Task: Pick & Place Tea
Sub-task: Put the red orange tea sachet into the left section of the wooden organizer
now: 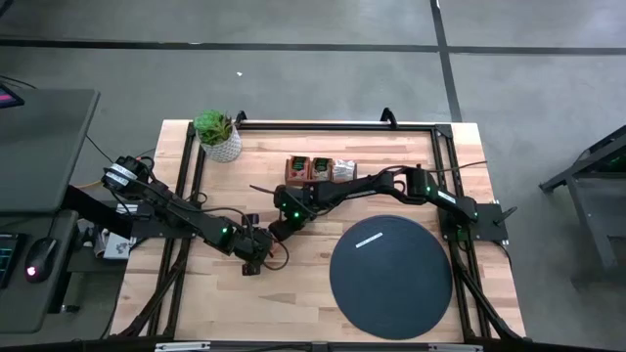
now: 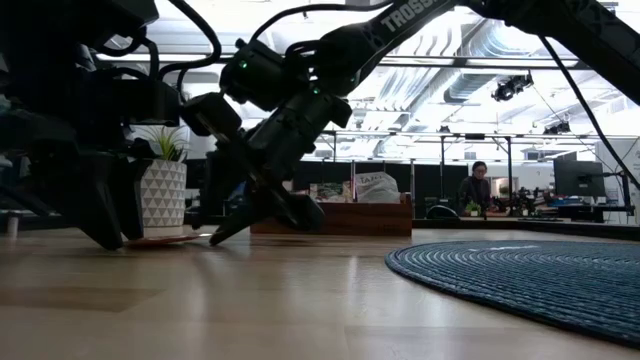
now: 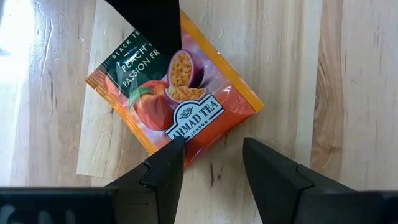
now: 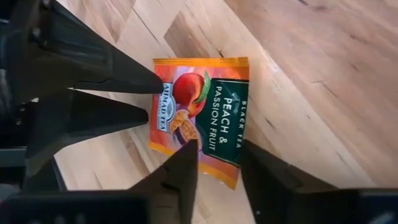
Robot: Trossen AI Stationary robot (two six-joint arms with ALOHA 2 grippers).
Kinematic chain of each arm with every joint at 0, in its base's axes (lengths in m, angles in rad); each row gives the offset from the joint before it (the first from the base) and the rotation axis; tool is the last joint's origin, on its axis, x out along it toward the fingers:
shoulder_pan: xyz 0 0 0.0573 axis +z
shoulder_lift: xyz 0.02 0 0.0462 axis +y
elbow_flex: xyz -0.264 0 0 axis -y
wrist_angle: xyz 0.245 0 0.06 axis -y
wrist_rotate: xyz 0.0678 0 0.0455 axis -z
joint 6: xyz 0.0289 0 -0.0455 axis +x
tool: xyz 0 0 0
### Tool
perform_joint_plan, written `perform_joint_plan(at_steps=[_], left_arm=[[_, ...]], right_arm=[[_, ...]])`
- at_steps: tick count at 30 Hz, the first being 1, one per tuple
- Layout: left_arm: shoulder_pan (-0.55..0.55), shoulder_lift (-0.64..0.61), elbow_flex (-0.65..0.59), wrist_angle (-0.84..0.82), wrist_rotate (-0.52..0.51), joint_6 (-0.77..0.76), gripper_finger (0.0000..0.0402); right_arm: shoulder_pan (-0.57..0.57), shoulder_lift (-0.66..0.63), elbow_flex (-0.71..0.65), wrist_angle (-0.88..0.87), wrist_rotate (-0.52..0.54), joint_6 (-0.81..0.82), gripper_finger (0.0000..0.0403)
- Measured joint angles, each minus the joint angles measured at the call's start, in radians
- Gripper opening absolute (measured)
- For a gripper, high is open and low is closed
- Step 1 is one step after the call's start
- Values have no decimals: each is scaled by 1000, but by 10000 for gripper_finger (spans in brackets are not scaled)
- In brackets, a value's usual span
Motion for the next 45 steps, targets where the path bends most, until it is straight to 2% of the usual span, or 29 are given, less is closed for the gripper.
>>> perform_joint_plan(at_steps=[7, 9, 15, 20, 24, 26, 29, 34, 40, 45], left_arm=[[2, 0, 1, 4, 4, -6, 165], [2, 0, 1, 5, 4, -5, 165], [3, -33, 11, -35, -10, -8, 165], [42, -115, 43, -248, -177, -2, 165], [93, -209, 51, -356, -201, -9, 165], [118, -259, 55, -343, -206, -14, 165], [146, -334, 55, -336, -170, -5, 165], [207, -433, 61, -203, -77, 51, 165], [303, -462, 61, 38, 57, 136, 165], [382, -461, 58, 157, 150, 171, 165]], right_arm=[[0, 2, 0, -4, 33, -26, 20], [0, 3, 0, -3, 36, -50, 6], [0, 1, 1, -36, 33, -131, 2], [10, -2, 3, -110, 11, -219, 1], [11, -8, 4, -169, 6, -293, 1], [11, -25, 3, -208, 16, -323, 1], [12, -66, 0, -286, 93, -380, 1], [-1, -178, 0, -414, 265, -488, 0], [-1, -284, 20, -555, 466, -601, 0], [-1, -301, 78, -682, 582, -681, 0]])
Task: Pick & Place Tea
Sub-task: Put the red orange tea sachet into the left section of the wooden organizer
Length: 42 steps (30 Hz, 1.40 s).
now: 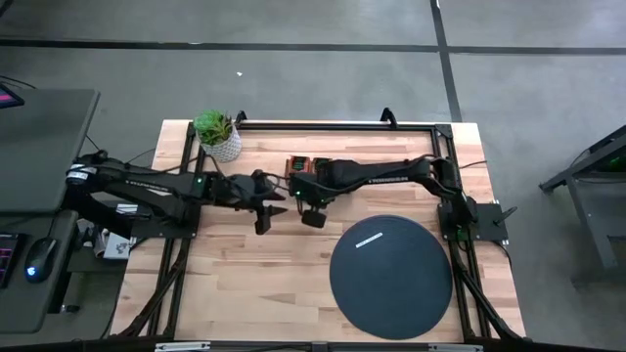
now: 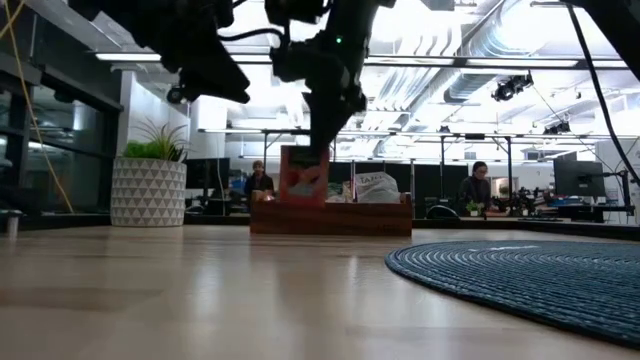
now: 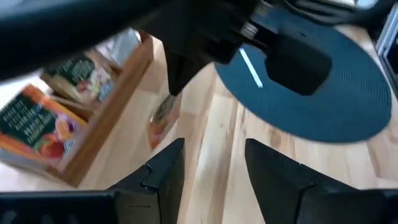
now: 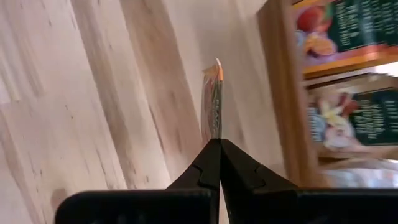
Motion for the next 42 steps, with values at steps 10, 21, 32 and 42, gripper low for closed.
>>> perform_joint_plan(at_steps=[10, 21, 32, 42], left_arm=[[64, -1, 3, 68, 28, 74, 165], [66, 11, 1, 122, -24, 82, 165], [67, 44, 0, 145, -66, 84, 165], [67, 45, -1, 133, -84, 88, 165]], right_arm=[[-3, 2, 180, -185, 54, -93, 0], [1, 67, 369, -309, 15, -123, 0], [2, 109, 467, -394, 16, -127, 0], [3, 119, 476, -402, 28, -124, 0]])
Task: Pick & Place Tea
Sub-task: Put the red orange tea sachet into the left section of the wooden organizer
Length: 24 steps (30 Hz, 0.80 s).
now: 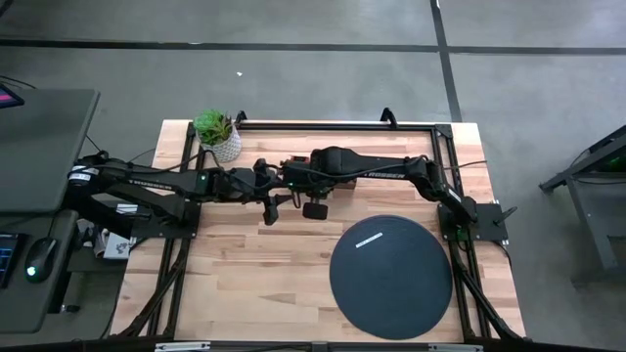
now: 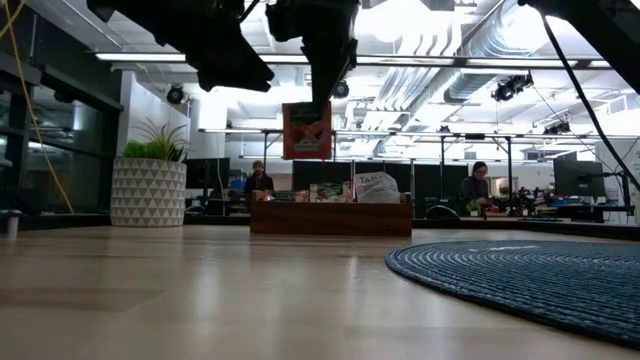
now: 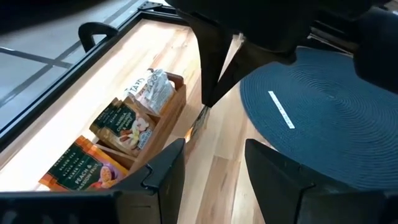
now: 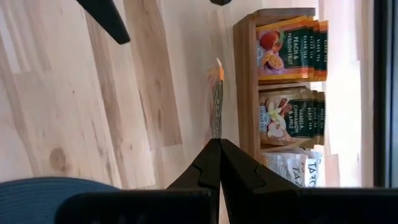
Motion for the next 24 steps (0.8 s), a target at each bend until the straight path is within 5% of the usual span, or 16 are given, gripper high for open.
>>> perform_joint_plan(at_steps=[9, 24], left_arm=[[0, -25, -2, 6, -24, 22, 165], [-2, -106, -1, -214, -141, 60, 165]], right_arm=[[-4, 2, 2, 24, 25, -22, 0], [-26, 39, 4, 24, 58, -12, 0]])
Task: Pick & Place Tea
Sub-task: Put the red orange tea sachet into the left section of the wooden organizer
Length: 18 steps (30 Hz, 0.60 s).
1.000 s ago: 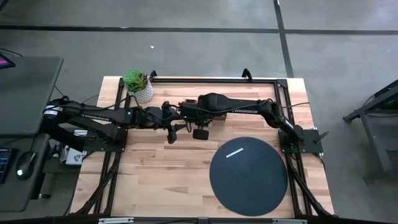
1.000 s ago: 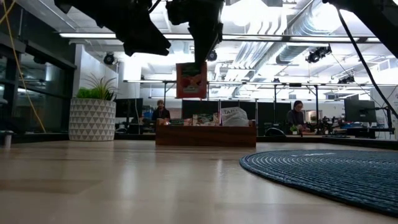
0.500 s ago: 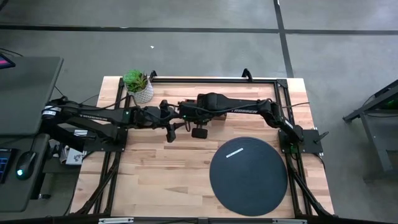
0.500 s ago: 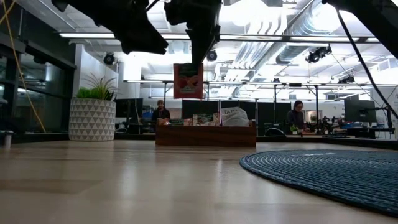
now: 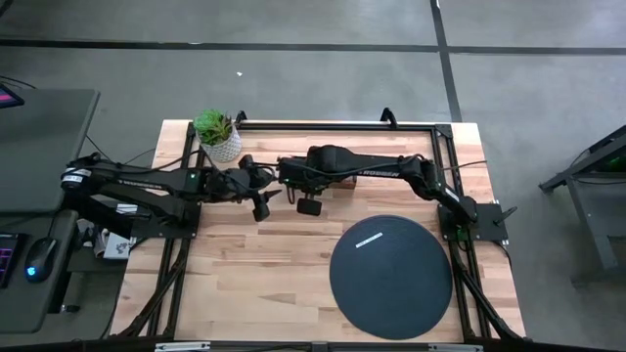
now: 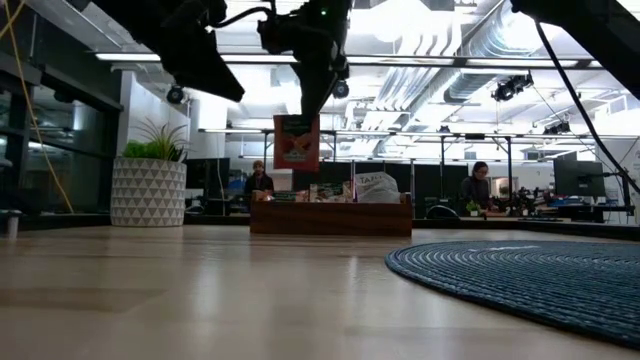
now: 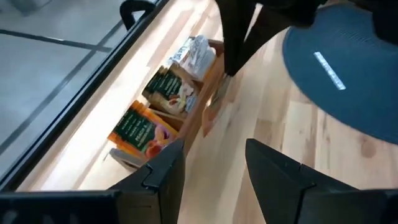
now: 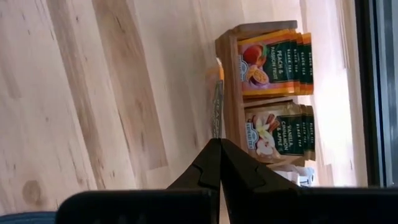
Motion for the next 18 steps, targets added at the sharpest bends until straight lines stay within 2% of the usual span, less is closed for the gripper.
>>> perform_joint_plan(at_steps=[5, 9, 18], left_arm=[[2, -27, 56, -24, 80, 10, 165], [3, -27, 123, -5, 134, 60, 165], [3, -1, 157, 14, 265, 76, 165]], right_arm=[[-21, -1, 3, 5, -34, -10, 0], [-38, -57, 3, 19, -48, -16, 0], [-48, -91, 0, 40, -66, -42, 0]])
